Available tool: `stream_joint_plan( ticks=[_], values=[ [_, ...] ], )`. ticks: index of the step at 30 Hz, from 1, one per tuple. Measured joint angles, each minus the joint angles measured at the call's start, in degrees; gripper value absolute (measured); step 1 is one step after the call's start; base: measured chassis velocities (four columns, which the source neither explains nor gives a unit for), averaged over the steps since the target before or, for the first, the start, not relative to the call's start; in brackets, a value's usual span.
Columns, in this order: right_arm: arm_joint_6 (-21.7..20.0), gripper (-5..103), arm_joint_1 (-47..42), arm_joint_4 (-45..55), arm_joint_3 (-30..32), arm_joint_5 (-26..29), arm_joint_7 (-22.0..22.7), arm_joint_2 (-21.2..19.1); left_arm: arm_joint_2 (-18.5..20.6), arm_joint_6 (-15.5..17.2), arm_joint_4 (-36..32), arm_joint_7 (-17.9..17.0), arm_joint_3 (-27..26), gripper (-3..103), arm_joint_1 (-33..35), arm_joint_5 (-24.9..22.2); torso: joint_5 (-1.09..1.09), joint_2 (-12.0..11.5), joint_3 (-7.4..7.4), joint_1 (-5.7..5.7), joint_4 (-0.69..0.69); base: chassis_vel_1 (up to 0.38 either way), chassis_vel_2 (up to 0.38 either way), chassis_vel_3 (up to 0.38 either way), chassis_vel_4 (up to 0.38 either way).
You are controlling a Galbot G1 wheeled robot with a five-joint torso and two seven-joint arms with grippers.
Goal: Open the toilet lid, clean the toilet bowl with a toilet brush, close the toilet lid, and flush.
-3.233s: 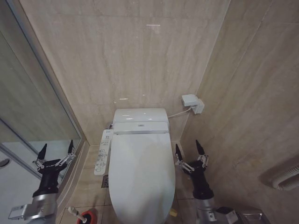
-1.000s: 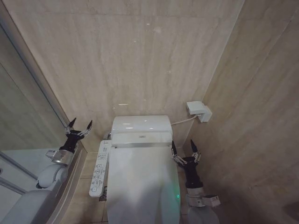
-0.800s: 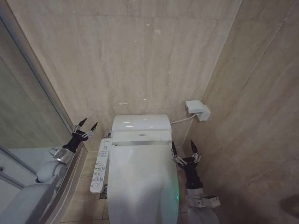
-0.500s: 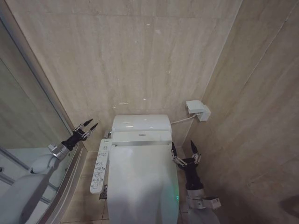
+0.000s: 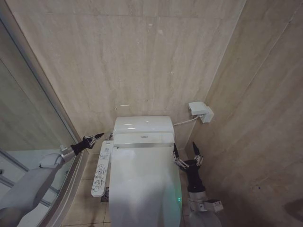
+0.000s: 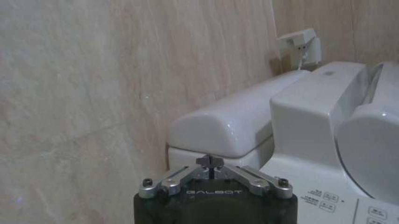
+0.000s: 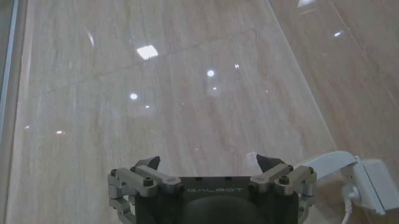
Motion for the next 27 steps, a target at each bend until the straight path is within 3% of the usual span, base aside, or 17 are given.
stream_joint_plan(
  ticks=[1,18,24,27],
  values=[
    [0.04,100,0.01,-0.06,0.07,0.01,0.00,-0.10,-0.73,0.01,0.95,0.22,0.26,0,-0.67,0.47,0.00,0.00,0.00,0.00,0.00,0.000,0.000,0.000,0.000],
    [0.21,100,0.21,-0.86,0.25,0.21,0.09,0.23,-5.03,0.29,6.68,0.28,2.21,0,-4.57,3.25,0.03,0.00,-0.01,0.00,0.05,0.000,0.000,0.000,0.000],
    [0.23,100,0.43,-1.30,0.28,0.21,0.10,0.31,-4.84,0.30,6.30,-2.20,1.87,0,-4.14,6.62,0.02,0.00,-0.01,0.00,-0.03,0.000,0.000,0.000,0.000],
    [0.24,100,0.53,-1.36,0.23,0.19,0.09,0.41,-4.68,0.29,6.30,-2.45,1.79,0,-3.68,7.01,-0.01,0.00,-0.01,0.00,0.00,0.000,0.000,0.000,0.000]
  ],
)
